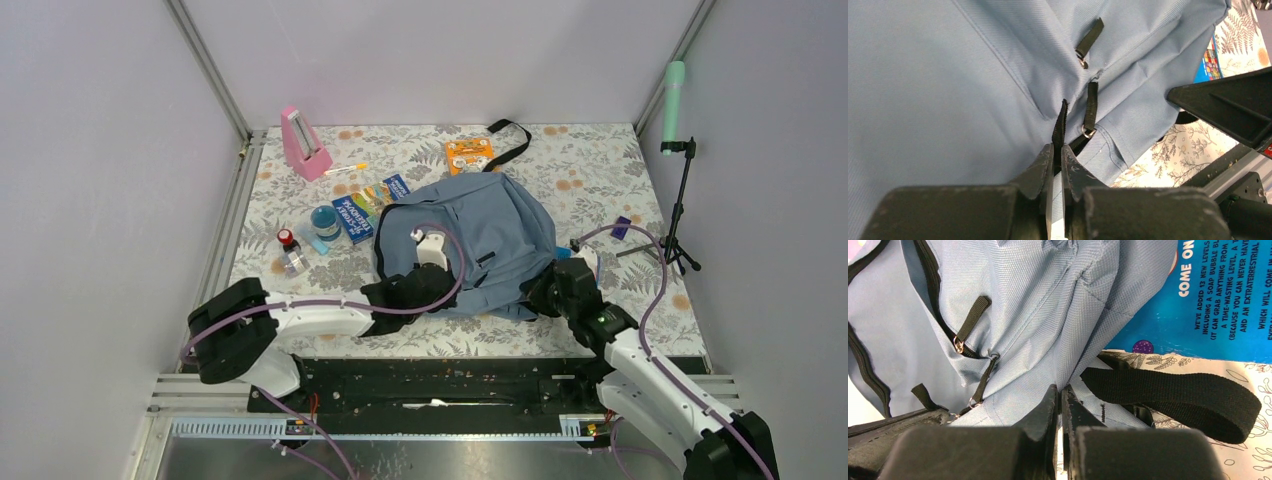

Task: Pack the student bag
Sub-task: Unzip the student bag at the center of the board.

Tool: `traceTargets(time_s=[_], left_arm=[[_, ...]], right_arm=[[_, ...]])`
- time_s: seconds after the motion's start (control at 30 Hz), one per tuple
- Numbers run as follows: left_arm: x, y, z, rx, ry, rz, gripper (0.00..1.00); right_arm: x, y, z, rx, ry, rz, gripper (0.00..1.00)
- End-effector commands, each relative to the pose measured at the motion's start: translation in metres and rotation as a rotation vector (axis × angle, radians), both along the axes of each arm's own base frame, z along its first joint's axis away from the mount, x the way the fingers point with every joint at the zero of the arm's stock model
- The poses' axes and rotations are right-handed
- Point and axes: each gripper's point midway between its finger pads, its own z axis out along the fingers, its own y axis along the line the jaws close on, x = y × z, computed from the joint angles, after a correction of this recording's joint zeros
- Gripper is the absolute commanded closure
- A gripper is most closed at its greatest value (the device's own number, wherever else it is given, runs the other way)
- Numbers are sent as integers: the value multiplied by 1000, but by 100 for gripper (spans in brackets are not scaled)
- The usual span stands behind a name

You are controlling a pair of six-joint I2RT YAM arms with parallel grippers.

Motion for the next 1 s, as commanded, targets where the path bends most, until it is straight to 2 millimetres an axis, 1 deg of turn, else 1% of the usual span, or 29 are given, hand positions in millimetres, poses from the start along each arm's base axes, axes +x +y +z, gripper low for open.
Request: traceTargets(time_s=[0.0, 0.27, 0.53, 0.8, 0.97], left_arm=[[20, 13, 26, -55, -99, 115, 100], [25, 29, 33, -35, -146, 168, 100], [30, 48, 48, -17, -202, 223, 100], [30, 61, 54, -11, -219, 248, 100], [31, 72, 55, -18, -218, 263, 100]], right_arm=[[3, -19, -2, -69, -36, -68, 100], [2, -21, -1, -69, -42, -75, 100], [1, -24, -2, -85, -38, -76, 100], [0, -25, -2, -86, -38, -81, 100], [0, -26, -2, -93, -39, -82, 100]])
